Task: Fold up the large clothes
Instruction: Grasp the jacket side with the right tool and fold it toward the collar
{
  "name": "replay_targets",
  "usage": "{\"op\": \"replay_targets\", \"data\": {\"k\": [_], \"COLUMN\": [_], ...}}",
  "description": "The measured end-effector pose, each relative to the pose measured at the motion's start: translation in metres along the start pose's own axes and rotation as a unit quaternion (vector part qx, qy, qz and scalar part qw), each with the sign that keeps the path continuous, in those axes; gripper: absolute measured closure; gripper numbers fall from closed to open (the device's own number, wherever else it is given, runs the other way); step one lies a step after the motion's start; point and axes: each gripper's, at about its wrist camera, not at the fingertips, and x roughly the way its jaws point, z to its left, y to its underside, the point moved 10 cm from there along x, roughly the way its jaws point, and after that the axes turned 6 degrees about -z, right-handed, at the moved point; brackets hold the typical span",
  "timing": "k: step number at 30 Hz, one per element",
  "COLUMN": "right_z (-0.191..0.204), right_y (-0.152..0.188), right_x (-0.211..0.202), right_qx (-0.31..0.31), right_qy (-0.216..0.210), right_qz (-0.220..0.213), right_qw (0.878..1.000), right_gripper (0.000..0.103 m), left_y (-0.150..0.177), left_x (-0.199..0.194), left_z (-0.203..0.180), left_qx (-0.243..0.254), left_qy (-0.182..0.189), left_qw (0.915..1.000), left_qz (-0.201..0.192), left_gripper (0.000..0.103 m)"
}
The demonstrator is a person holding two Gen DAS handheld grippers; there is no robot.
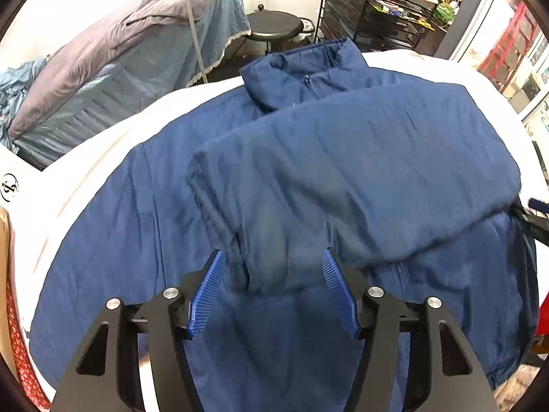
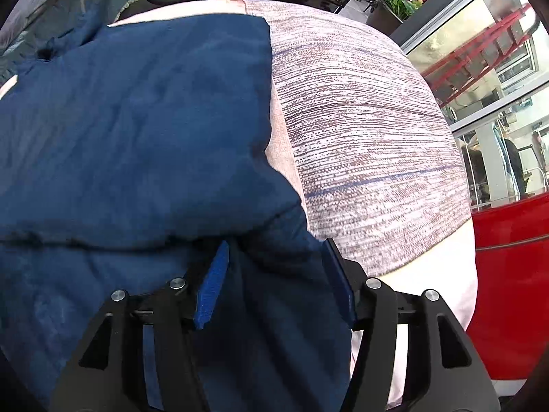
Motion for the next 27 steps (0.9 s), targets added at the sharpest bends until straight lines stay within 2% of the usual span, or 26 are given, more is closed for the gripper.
{"op": "replay_targets", "data": {"k": [2,5,9,14,15,16,18,20,23,25,27], "right_z": [0.003,0.006,0.026,0.083,0.096,0.105,0.113,0.119,0.123,0.124,0.126], "right_y": [-0.002,-0.012,-0.037,-0.052,-0.052,-0.051,-0.048,-0.045,-0.043,-0.045,-0.047], "right_x": [-0.011,-0.03,-0.049,-0.038,-0.029,-0.02,0.004,0.023,0.044,0.046,0.047], "right_qx": [0.001,0.007,0.008,-0.046,-0.057,-0.065,-0.079,-0.084,-0.071,-0.077,-0.083], "right_qy": [-0.003,-0.014,-0.069,-0.138,-0.145,-0.142,-0.122,-0.111,-0.119,-0.118,-0.115], "right_qz": [-0.01,-0.035,-0.071,-0.062,-0.051,-0.042,-0.025,-0.011,0.002,-0.005,-0.012], "right_qw": [1.0,0.999,0.995,0.987,0.986,0.987,0.989,0.99,0.99,0.99,0.99], "right_gripper": [0.046,0.046,0.046,0.042,0.042,0.042,0.041,0.039,0.037,0.036,0.033], "left_y": [-0.003,0.006,0.021,0.027,0.027,0.028,0.031,0.033,0.035,0.035,0.036], "left_x": [0.014,0.039,0.064,0.074,0.076,0.078,0.082,0.084,0.083,0.084,0.086], "left_z": [-0.002,-0.006,-0.017,-0.018,-0.015,-0.011,-0.003,0.001,-0.001,-0.001,0.0], "left_qx": [-0.007,-0.006,0.024,0.019,0.011,0.002,-0.022,-0.042,-0.019,-0.001,-0.011], "left_qy": [0.006,0.003,-0.009,-0.018,-0.019,-0.022,-0.023,-0.013,-0.018,-0.037,-0.038], "left_qw": [0.9999,0.9981,0.9952,0.9941,0.9937,0.993,0.9913,0.9907,0.993,0.9939,0.9939], "left_qz": [0.015,0.061,0.094,0.105,0.11,0.116,0.128,0.129,0.115,0.104,0.103], "left_gripper": [0.045,0.045,0.045,0.04,0.035,0.027,0.02,0.017,0.015,0.006,0.006]}}
